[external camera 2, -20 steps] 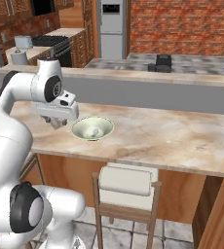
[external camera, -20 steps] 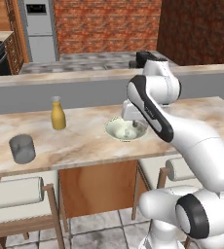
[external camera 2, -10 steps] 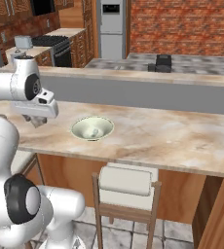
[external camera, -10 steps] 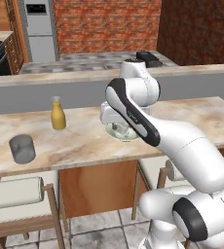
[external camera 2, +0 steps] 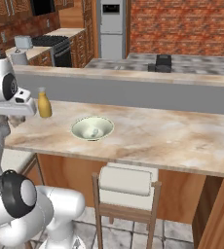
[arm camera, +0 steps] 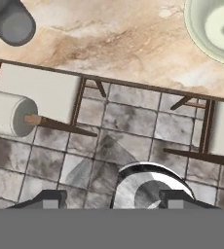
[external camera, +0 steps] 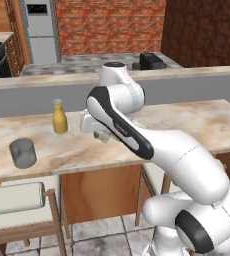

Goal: There are two ice cubes in the ice bowl. Place both ice cubes in the glass cup.

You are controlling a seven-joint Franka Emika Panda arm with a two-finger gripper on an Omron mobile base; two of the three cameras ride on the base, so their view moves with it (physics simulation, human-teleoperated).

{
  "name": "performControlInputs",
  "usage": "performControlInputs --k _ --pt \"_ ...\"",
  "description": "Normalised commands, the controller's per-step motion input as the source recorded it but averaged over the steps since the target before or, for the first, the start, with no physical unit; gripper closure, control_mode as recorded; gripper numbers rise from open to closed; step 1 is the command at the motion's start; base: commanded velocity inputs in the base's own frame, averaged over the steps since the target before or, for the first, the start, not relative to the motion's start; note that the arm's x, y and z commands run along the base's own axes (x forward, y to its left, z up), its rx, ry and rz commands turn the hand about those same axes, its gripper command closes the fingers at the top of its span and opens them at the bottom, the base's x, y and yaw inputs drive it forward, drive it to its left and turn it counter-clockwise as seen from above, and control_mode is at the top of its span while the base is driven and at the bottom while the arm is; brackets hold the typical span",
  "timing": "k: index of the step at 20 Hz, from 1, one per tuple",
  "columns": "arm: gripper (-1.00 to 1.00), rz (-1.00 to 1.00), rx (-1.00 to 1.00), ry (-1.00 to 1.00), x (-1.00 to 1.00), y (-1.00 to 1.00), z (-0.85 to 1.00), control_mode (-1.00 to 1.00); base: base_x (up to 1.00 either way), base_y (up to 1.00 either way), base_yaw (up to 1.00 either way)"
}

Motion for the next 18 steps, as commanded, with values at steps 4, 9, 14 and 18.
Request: performControlInputs --k 4,9,14,18 --pt "1.0 0.05 0.0 -0.07 -0.09 0.64 0.21 -1.0 0.0 0.0 0.0" --pt "1.0 0.03 0.0 0.0 0.0 0.59 0.31 -1.0 0.0 0.0 0.0" --pt "1.0 0.03 0.0 0.0 -0.06 0.56 0.19 -1.0 0.0 0.0 0.0" --pt "1.0 0.01 -0.01 0.0 -0.02 0.64 0.1 -1.0 0.0 0.0 0.0"
